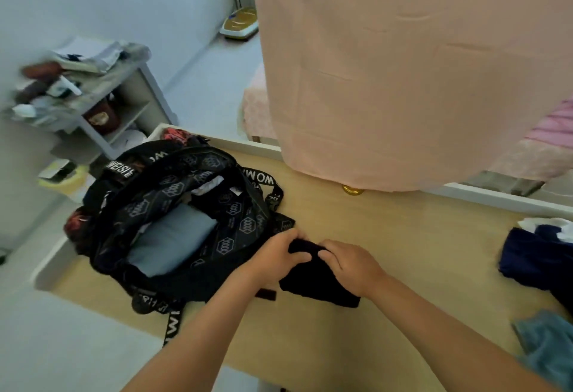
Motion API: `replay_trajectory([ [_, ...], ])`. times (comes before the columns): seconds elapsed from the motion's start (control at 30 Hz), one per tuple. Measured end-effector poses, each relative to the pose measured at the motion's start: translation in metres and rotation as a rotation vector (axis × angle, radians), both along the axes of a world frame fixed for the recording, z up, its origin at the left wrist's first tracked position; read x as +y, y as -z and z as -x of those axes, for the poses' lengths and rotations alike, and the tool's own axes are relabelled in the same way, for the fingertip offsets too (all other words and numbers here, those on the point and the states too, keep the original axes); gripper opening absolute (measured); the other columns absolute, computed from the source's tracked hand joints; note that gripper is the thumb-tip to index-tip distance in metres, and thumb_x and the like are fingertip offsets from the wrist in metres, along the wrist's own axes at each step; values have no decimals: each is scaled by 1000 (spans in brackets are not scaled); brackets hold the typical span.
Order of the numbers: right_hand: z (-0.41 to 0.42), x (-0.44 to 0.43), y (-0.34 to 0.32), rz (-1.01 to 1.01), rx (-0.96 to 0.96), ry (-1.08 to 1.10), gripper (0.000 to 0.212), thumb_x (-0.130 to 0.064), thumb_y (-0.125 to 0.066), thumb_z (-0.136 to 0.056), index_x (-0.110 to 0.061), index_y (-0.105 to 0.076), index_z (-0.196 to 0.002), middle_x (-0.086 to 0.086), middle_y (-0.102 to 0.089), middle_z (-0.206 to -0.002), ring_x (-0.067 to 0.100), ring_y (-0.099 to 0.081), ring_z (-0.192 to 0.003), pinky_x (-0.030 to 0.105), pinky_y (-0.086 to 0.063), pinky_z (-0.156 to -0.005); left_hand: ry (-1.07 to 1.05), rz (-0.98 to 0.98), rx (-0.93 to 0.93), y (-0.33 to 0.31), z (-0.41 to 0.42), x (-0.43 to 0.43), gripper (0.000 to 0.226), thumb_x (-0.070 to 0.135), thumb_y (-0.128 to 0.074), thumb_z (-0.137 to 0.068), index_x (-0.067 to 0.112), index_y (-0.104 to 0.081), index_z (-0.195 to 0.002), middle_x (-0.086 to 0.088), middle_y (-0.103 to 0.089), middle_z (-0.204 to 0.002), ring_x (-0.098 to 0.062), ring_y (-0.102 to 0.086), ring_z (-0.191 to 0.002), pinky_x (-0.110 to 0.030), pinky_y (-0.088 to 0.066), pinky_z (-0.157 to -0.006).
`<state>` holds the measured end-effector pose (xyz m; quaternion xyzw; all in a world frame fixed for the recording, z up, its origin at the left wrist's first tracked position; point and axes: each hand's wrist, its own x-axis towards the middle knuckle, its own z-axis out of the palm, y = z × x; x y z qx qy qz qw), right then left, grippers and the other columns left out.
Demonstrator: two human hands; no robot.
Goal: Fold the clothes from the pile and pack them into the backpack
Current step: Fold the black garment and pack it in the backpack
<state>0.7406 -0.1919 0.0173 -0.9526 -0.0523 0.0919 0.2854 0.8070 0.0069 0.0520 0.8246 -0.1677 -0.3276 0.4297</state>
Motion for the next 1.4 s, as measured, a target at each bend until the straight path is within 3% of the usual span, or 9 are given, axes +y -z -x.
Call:
replay_trajectory([
  [0.07, -12, 30, -13, -122, -23, 73, 72, -64, -8, -95, -15, -60, -90, 0, -63, -85, 17, -56, -82, 39, -47, -79, -7, 12, -43, -15, -3, 38, 20, 21, -68, -89, 35, -60, -101, 12, -65, -98, -2, -62, -91, -19, -51, -77],
  [0.23, -39, 115, -52, -174, 78, -159, 60, -71, -45, -88, -42, -41, -140, -17, -61, -123, 2, -58, -109, 27, -48, -91, -81, 99, -184, -50, -12, 131, 22, 16, -66, -90, 36, -61, -100, 13, -66, -100, -1, -61, -95, -22, -50, -84],
  [0.37, -54, 179, -68, -120, 198, -148, 53, -71, -55, -84, -37, -51, -125, -16, -65, -108, 5, -63, -97, 32, -54, -85, -290, 135, -258, -53, -15, 188, 21, 15, -64, -90, 35, -62, -96, 10, -66, -99, -9, -62, -96, -38, -52, -90],
  [0.5, -70, 207, -73, -92, 170, -42, 46, -63, -55, -90, -26, -53, -118, -7, -65, -104, 11, -63, -94, 34, -53, -81, -496, 5, -550, -48, -6, 218, 31, 15, -63, -92, 26, -56, -121, 11, -56, -117, -5, -53, -108, -29, -46, -98],
  [0.73, -121, 200, -75, 157, -75, 293, 45, -53, -34, -102, -19, -45, -129, 7, -64, -109, 31, -63, -94, 41, -52, -74, -293, -454, -1010, -33, -31, 234, 36, 10, -68, -77, 27, -72, -108, -6, -56, -132, -28, -42, -128, -45, -38, -105],
  [0.93, -164, 200, -46, 250, 110, 224, 49, -47, -31, -104, -23, -32, -146, 16, -53, -131, 36, -57, -110, 41, -49, -81, 31, -816, -872, -31, -71, 222, 59, 12, -47, -95, 35, -35, -149, -9, 4, -164, -35, 2, -149, -50, -8, -120],
  [1.17, -197, 196, -14, -144, 219, 156, 48, -39, -37, -106, -27, -34, -152, 9, -50, -141, 31, -51, -124, 39, -42, -102, -56, -866, -906, -32, -113, 214, 57, 8, -33, -96, 25, -36, -150, -6, -42, -151, -30, -58, -113, -39, -47, -82],
  [1.3, -199, 199, 4, 13, -230, 40, 52, -17, -61, -95, -23, -47, -145, 10, -47, -131, 29, -52, -115, 39, -48, -94, -124, -838, -876, -33, -121, 212, 67, 6, -42, -93, 29, -26, -154, -2, -40, -151, -30, -60, -104, -35, -43, -72],
  [1.4, -189, 205, 25, 141, -210, -166, 48, -36, -56, -97, -24, -49, -143, 8, -38, -153, 31, -43, -133, 48, -48, -99, -147, -811, -846, -29, -119, 211, 73, 5, -44, -89, 30, -23, -155, 2, -41, -150, -28, -60, -105, -35, -45, -73],
])
